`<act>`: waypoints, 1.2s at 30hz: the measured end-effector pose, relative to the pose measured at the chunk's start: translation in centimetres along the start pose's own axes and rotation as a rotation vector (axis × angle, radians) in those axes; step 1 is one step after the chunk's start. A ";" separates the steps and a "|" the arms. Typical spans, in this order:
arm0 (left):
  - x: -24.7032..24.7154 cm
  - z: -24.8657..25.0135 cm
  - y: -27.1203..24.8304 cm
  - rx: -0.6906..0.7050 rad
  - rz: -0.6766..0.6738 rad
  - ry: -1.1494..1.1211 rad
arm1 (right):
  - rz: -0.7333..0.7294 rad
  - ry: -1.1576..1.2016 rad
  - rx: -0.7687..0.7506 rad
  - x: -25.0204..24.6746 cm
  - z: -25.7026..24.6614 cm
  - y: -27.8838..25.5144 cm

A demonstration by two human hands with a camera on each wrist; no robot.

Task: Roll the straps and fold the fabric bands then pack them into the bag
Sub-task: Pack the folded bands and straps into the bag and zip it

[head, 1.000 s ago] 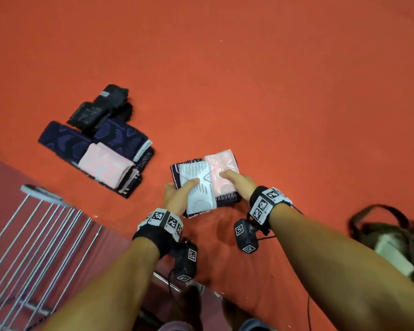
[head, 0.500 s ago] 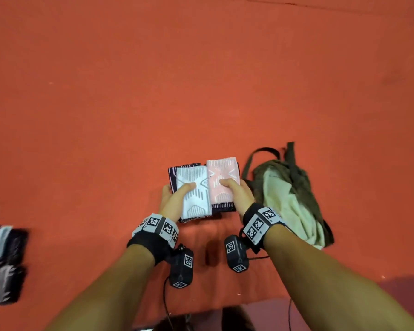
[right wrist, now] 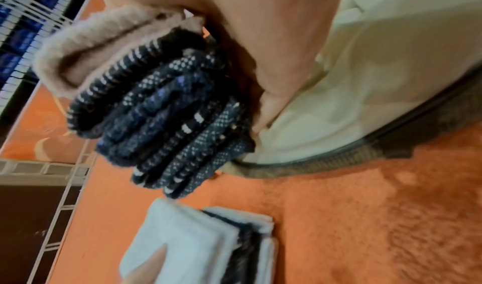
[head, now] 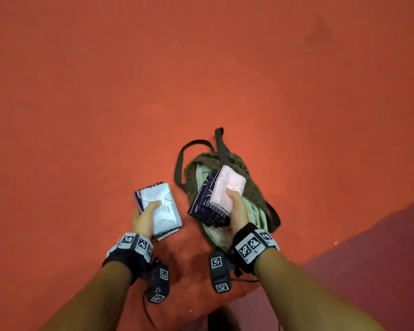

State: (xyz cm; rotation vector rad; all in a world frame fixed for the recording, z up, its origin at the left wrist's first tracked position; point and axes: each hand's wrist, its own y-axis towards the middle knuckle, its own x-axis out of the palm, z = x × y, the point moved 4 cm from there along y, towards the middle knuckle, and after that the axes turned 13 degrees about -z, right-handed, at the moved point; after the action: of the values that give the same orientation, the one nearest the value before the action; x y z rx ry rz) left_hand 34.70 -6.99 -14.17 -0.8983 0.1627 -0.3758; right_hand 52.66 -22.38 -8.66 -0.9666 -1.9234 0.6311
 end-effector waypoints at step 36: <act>13.6 13.2 -4.5 0.288 -0.024 1.347 | 0.032 -0.590 0.348 -1.4 -6.8 7.4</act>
State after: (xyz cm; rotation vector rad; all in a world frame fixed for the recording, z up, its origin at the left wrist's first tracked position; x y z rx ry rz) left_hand 50.00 -5.16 -2.27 -0.2343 1.2963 -0.9570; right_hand 61.84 -18.92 -11.33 -0.6274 -2.1910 1.3344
